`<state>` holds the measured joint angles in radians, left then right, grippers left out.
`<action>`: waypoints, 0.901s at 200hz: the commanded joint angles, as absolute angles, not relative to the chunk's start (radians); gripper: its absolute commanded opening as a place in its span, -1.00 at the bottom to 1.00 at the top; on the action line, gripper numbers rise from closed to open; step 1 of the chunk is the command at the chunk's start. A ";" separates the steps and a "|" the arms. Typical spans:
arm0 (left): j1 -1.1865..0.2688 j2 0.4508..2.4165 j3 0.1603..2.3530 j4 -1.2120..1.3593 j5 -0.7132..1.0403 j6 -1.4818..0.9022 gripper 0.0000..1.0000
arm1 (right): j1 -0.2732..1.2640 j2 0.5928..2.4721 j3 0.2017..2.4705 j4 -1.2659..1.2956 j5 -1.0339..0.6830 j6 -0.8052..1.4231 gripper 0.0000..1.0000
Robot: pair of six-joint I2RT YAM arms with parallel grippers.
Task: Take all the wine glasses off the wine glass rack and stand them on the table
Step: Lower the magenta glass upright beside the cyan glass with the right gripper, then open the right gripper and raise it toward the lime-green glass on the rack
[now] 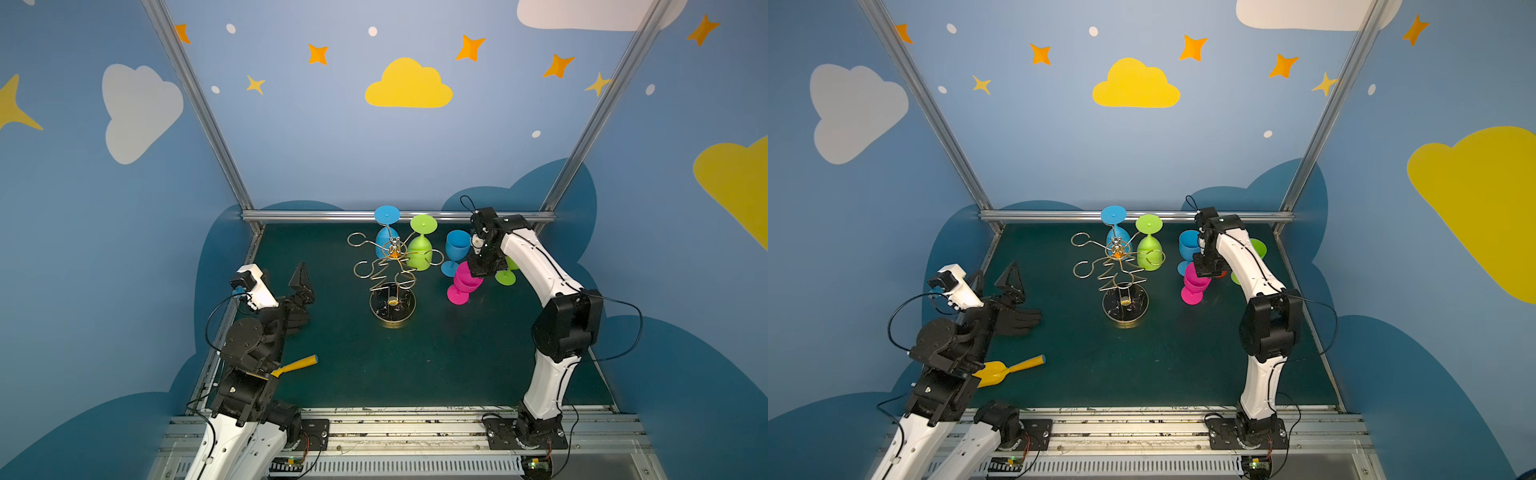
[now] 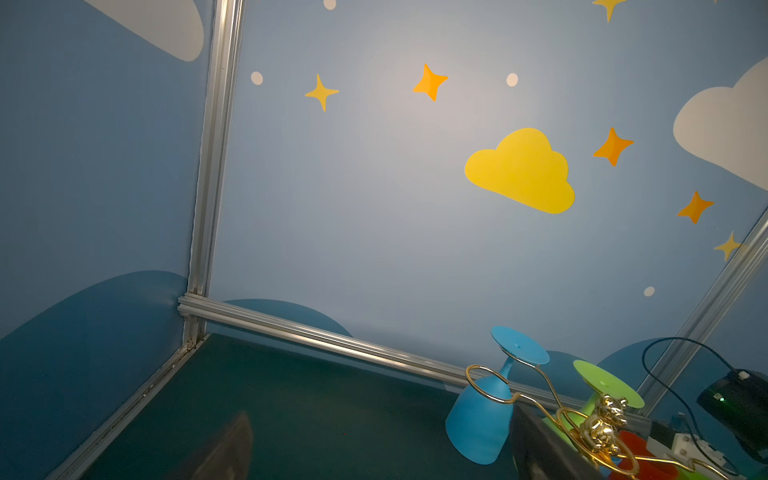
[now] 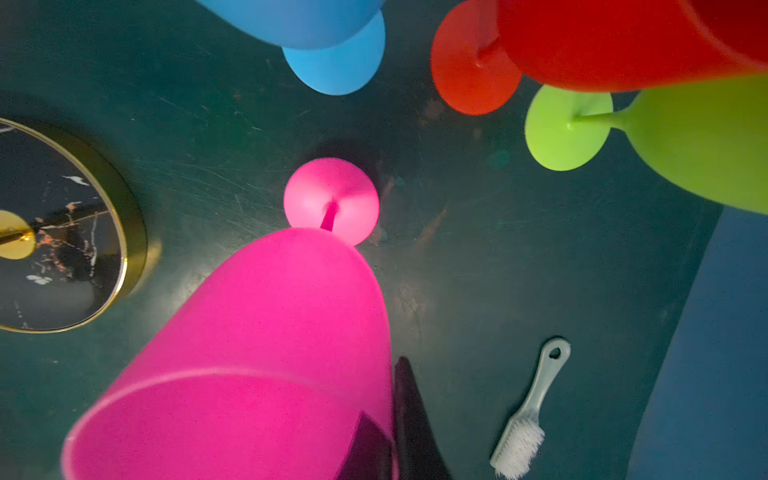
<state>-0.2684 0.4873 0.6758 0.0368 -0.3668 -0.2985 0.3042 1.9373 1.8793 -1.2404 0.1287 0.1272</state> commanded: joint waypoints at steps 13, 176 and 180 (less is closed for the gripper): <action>-0.264 0.473 0.686 0.032 -0.382 -0.286 0.90 | 0.310 1.968 1.924 -1.265 0.062 0.142 -0.78; -0.260 0.494 0.706 0.052 -0.371 -0.285 0.92 | 0.247 1.536 1.764 -0.880 -0.358 0.237 -0.01; -0.260 0.494 0.707 0.053 -0.370 -0.285 0.92 | 0.247 1.501 1.702 -0.793 -0.396 0.237 0.01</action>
